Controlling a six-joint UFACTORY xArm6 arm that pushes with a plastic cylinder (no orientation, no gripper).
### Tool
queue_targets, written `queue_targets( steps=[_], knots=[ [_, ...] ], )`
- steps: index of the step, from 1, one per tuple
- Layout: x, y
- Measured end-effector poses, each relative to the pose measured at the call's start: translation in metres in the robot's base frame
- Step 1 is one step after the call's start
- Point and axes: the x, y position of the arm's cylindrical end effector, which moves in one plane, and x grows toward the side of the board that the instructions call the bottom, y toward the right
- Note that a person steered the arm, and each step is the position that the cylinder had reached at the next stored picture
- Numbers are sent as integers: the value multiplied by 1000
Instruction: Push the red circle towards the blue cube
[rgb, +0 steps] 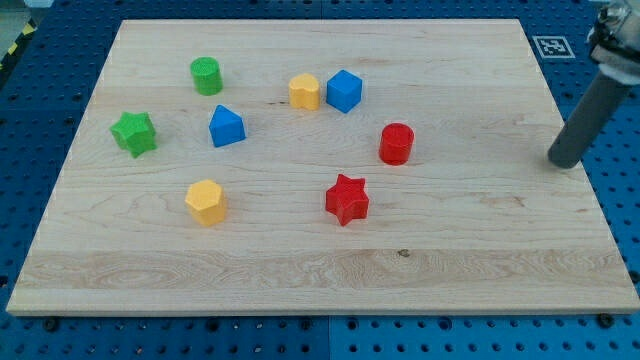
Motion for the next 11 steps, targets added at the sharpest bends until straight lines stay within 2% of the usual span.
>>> queue_targets(
  steps=[1, 3, 4, 5, 10, 11],
  knots=[
    [26, -52],
    [23, -157],
    [-15, -159],
    [-25, -159],
    [-33, -162],
    [-34, -180]
  ],
)
